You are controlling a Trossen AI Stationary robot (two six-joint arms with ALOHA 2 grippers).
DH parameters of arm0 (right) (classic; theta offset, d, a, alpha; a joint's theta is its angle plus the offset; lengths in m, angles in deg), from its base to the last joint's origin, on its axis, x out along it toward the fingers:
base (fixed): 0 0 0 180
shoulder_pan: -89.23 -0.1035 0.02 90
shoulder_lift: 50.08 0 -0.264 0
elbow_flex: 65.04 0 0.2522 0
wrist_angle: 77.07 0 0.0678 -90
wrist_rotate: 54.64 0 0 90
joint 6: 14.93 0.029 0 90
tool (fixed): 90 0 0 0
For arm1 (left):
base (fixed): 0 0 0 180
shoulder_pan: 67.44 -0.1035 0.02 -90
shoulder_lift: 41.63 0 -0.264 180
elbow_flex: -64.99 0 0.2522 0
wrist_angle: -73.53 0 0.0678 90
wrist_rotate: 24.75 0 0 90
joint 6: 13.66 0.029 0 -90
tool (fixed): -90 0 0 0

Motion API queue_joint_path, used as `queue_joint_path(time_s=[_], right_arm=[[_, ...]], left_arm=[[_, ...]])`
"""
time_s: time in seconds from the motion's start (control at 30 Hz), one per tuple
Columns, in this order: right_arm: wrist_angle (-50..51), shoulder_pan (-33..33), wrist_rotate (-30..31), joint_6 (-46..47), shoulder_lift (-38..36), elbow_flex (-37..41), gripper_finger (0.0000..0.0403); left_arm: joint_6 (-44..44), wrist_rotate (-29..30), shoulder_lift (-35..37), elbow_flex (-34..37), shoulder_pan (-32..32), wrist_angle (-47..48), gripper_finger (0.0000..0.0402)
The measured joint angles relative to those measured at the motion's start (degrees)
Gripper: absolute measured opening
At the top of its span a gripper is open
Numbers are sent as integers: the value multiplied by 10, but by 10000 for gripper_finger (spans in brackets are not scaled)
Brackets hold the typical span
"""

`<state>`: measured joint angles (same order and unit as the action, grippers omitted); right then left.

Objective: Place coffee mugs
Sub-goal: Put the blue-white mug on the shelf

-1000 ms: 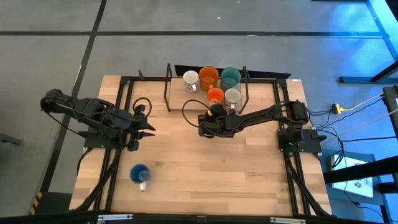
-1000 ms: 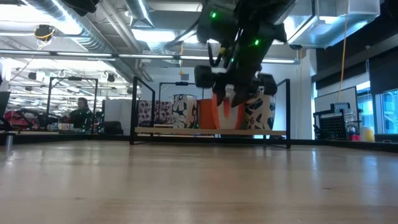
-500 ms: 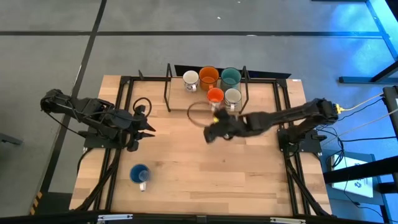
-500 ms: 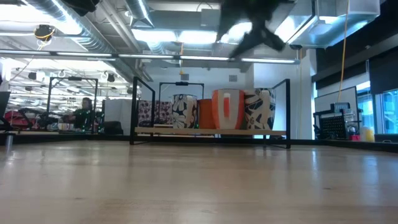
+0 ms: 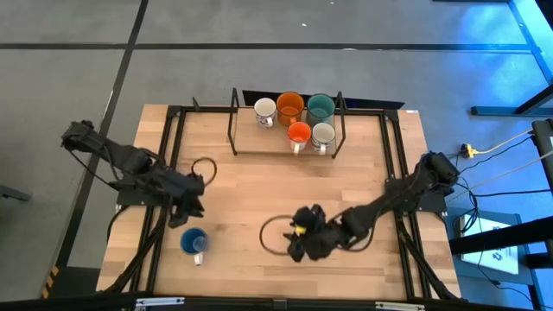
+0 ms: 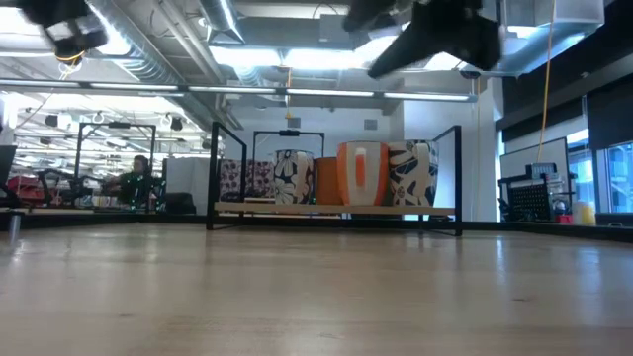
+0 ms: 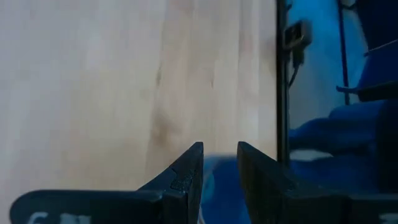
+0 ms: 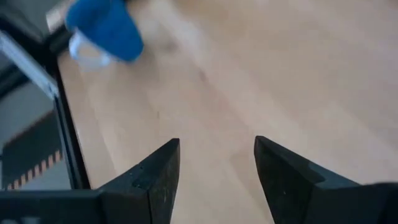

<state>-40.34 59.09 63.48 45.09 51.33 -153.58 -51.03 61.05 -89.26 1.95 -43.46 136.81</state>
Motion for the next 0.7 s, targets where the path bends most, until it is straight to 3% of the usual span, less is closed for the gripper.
queue_joint_path(time_s=[0.23, 0.43, 0.7], right_arm=[[2, -59, 4, 11, 25, 0, 193], [21, -89, 21, 11, 29, 0, 193], [39, -93, 7, 2, 29, 0, 193]], left_arm=[[-127, 18, -61, 22, 91, -3, 92], [-178, 32, -150, -26, 135, 46, 92], [-144, 36, -191, -94, 145, 95, 93]])
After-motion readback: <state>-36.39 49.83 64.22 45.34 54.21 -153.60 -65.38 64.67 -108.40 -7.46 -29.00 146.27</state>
